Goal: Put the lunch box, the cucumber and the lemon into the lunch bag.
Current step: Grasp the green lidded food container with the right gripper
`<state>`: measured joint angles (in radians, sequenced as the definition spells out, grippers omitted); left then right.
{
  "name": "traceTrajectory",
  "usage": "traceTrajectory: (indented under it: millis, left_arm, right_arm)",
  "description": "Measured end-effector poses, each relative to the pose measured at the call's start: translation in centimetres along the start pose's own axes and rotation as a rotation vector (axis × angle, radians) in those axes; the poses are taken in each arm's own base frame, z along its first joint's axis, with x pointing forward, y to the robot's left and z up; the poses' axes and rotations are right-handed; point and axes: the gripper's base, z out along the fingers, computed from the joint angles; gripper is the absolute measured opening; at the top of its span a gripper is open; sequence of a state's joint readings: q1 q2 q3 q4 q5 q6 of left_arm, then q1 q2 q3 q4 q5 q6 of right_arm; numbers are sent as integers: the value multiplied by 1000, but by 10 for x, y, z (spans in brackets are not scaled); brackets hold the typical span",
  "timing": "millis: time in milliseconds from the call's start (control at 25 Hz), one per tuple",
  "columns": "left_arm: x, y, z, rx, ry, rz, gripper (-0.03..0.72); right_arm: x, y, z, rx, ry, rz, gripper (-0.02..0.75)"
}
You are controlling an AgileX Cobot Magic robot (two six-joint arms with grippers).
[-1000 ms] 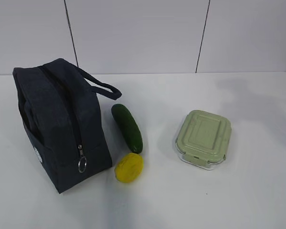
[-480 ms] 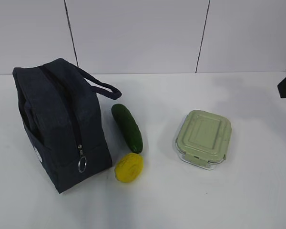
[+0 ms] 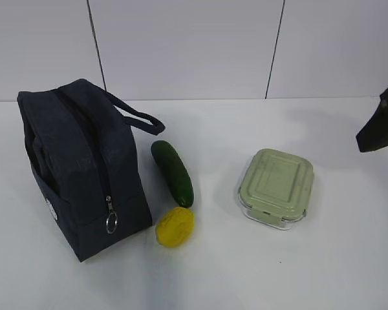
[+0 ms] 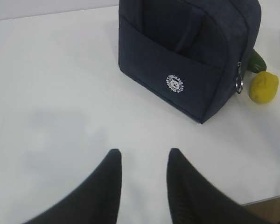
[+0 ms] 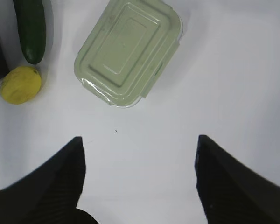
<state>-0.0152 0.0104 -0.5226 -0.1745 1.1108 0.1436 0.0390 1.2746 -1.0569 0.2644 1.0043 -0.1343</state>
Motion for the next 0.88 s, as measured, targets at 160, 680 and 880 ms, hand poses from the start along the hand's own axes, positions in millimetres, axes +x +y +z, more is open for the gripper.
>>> traceTrajectory:
  millis: [160, 680, 880]
  left_arm:
    - [0, 0, 0, 0, 0, 0, 247]
    - [0, 0, 0, 0, 0, 0, 247]
    - [0, 0, 0, 0, 0, 0, 247]
  right_arm:
    - [-1, 0, 6, -10, 21, 12, 552]
    - [-5, 3, 18, -75, 52, 107, 552]
    - [-5, 3, 21, -85, 60, 149, 552]
